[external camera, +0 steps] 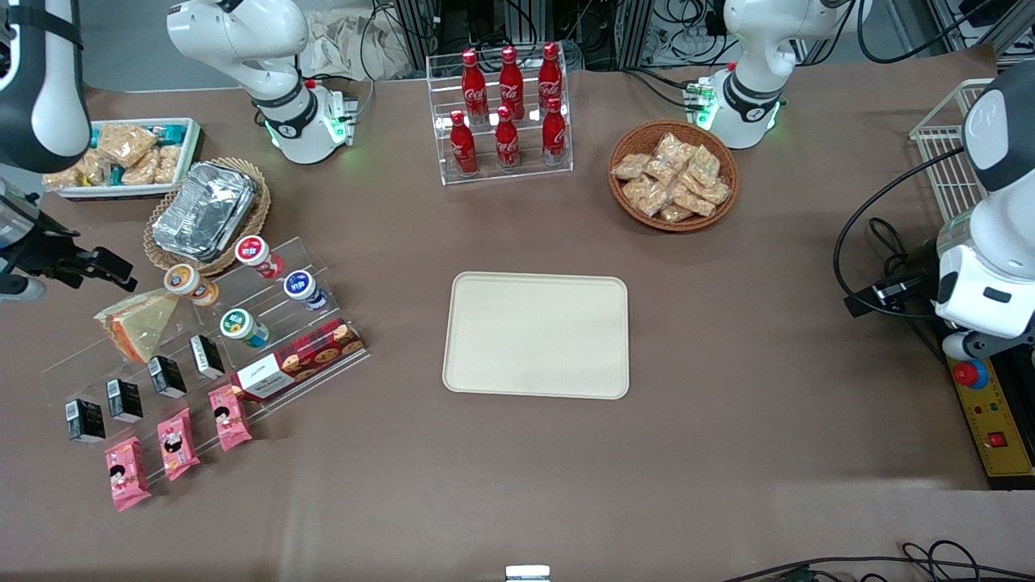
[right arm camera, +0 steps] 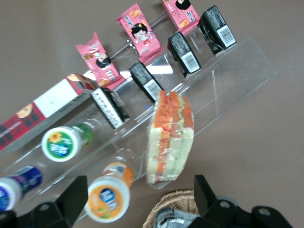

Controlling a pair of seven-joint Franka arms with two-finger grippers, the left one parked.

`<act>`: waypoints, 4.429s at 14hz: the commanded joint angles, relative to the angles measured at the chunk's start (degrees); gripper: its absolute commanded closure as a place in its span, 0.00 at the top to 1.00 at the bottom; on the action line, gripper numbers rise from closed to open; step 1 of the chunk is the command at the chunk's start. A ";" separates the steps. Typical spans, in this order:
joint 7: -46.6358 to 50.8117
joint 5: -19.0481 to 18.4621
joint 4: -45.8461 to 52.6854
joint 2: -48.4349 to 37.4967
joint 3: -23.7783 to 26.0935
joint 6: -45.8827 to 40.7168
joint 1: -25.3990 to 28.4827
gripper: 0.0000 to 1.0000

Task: Place sandwich on tray
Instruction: 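Lower the right gripper onto the wrapped sandwich and close on it, then lift the sandwich off the rack and carry it over the cream tray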

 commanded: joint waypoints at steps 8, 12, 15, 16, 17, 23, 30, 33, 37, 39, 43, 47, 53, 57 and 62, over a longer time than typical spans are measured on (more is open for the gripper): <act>-4.31 0.13 -7.68 1.16 -0.32 13.18 -2.77 0.99; -3.78 0.65 -8.29 3.62 -0.24 16.44 -2.77 0.99; -3.69 0.92 -8.29 5.64 -0.24 18.37 -2.77 0.99; -3.69 1.88 -8.29 6.00 -0.24 18.81 -2.77 0.98; -3.69 3.02 -8.29 6.17 -0.24 18.82 -2.77 0.91; -2.64 4.17 -8.21 6.79 -0.24 18.99 -2.68 0.39; -3.16 4.00 -3.22 6.53 -0.41 14.10 -2.85 0.13; -3.52 3.29 8.45 6.96 -0.33 0.06 -2.68 0.12; -6.14 3.38 21.30 8.81 0.29 -13.51 0.29 0.13; -10.96 2.42 23.34 8.81 0.20 -13.79 4.95 0.13; -12.92 0.57 24.74 8.37 0.29 -13.79 18.03 0.07; -12.83 0.92 27.47 10.30 0.29 -13.70 32.71 0.07; -14.50 1.10 34.75 20.30 0.38 -12.65 51.35 0.07; -18.18 1.27 40.92 30.50 0.55 -6.43 56.55 0.07; -33.36 8.29 41.19 40.70 2.49 7.55 56.65 0.08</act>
